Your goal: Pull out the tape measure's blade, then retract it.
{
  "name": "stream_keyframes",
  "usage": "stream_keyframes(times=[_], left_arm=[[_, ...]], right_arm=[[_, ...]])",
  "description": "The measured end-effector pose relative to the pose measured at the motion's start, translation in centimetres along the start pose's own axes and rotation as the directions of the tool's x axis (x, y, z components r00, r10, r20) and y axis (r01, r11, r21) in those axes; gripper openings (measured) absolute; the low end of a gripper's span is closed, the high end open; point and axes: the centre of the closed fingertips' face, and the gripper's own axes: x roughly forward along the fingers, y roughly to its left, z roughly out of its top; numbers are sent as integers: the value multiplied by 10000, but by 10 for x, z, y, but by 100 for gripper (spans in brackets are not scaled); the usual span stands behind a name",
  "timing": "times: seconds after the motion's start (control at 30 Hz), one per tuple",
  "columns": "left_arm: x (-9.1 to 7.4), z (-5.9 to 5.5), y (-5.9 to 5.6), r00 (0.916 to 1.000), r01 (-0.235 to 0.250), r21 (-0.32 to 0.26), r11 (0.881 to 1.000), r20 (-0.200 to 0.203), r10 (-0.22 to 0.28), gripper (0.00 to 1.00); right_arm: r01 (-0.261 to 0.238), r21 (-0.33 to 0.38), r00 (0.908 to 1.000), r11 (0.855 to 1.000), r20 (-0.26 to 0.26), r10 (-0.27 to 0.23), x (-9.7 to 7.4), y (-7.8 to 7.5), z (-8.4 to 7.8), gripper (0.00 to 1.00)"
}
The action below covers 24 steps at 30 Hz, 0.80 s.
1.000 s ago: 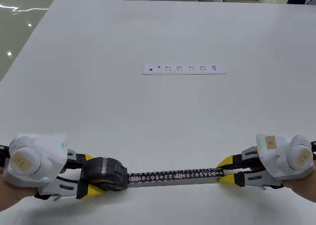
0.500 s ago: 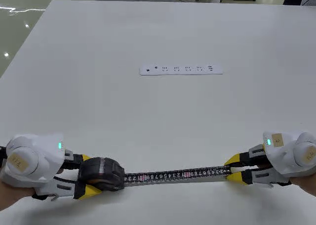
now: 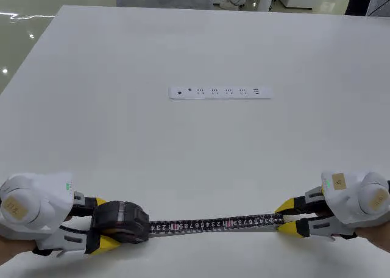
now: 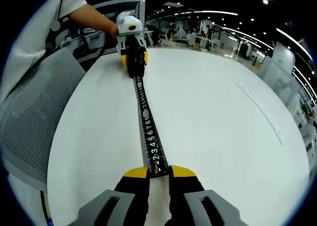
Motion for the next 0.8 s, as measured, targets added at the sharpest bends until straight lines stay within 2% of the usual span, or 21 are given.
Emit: stream_keyframes(times=[0.37, 0.43, 0.57, 0.7, 0.77, 0.8], left_arm=[[0, 0, 1, 9999, -24, -53, 10000, -106, 24, 30], [0, -1, 1, 9999, -35, -38, 10000, -121, 34, 30], [2, -2, 1, 9998, -50, -387, 9992, -192, 43, 31], [2, -1, -2, 9999, 54, -537, 9985, -155, -63, 38], [2, -3, 1, 9998, -69, -497, 9987, -171, 60, 39], [1, -2, 2, 9999, -93, -729, 9973, -103, 85, 41]], right_arm=[[-31, -81, 9999, 10000, -98, 30, 0, 0, 0, 13], [-16, 42, 10000, 10000, -88, 17, 0, 0, 0, 13], [16, 415, 10000, 9991, 35, -18, 0, -1, -1, 15], [11, 599, 10000, 9982, 43, -14, -1, 1, -2, 20], [103, 617, 9999, 9980, 3, -103, -2, -1, -2, 21], [119, 728, 9999, 9973, 104, -127, -3, -1, 0, 23]])
